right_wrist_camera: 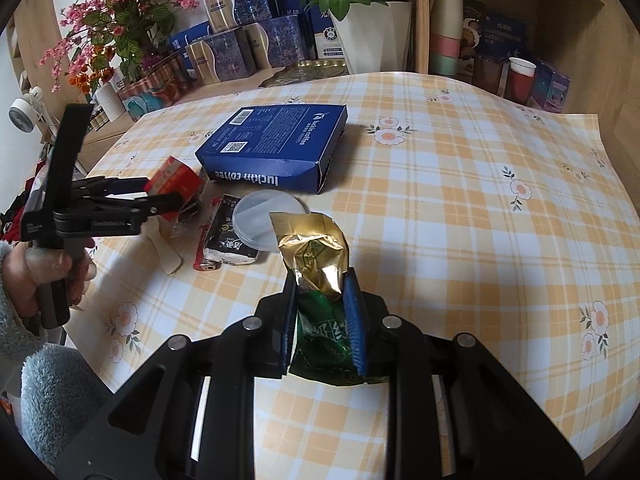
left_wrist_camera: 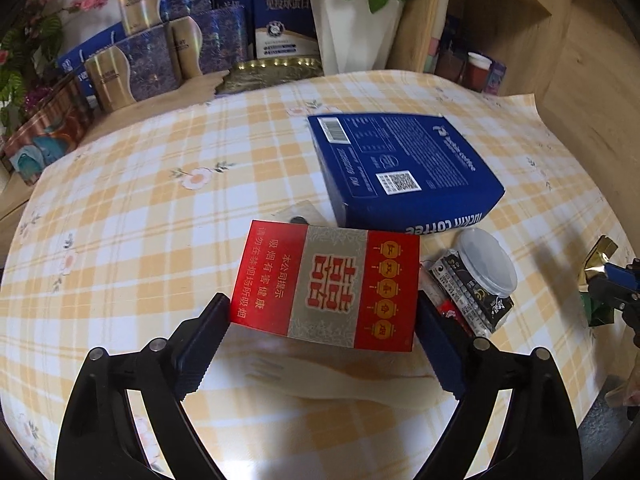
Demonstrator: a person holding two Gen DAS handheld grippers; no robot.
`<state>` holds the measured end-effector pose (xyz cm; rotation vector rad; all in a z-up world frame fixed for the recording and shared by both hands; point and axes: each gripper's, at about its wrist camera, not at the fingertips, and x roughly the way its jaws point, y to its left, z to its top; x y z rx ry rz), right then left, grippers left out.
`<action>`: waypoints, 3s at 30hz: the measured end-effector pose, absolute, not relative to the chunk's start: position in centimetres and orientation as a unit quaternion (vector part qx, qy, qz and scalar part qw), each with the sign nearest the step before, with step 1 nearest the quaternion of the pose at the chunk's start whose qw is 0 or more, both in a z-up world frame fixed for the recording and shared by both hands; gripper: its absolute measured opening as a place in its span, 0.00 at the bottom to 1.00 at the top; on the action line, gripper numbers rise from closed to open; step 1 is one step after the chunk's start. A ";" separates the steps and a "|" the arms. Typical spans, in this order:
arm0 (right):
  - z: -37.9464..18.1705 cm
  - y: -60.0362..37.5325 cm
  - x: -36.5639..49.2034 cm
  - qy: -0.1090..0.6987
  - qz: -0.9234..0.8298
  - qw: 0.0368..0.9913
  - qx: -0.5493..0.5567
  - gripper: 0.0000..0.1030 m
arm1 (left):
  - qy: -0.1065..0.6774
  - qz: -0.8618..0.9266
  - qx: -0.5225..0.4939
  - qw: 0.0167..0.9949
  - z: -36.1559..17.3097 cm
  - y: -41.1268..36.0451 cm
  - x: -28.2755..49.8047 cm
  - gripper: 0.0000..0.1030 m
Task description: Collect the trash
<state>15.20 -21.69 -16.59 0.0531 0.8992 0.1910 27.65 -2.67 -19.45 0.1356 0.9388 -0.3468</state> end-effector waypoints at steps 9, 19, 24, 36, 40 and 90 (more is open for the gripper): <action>-15.2 -20.8 13.9 0.420 0.089 0.903 0.026 0.25 | 0.421 -0.174 0.063 0.888 -16.4 -1.5 24.4 0.85; -13.5 -19.5 10.6 0.402 0.100 0.910 0.027 0.25 | 0.382 -0.201 0.061 0.900 -12.9 -0.8 17.6 0.85; -13.4 -18.9 8.4 0.397 0.107 0.911 0.032 0.25 | 0.368 -0.213 0.070 0.903 -11.8 -0.8 13.7 0.85; -15.7 -18.3 2.2 0.401 0.125 0.905 0.064 0.25 | 0.374 -0.235 0.089 0.892 -14.2 -1.4 4.8 0.85; -16.9 -18.3 0.5 0.405 0.129 0.902 0.073 0.25 | 0.388 -0.243 0.092 0.884 -16.5 -1.7 2.1 0.85; -20.6 -17.0 -2.4 0.428 0.150 0.889 0.063 0.25 | 0.450 -0.250 0.088 0.853 -26.2 -3.1 -1.5 0.88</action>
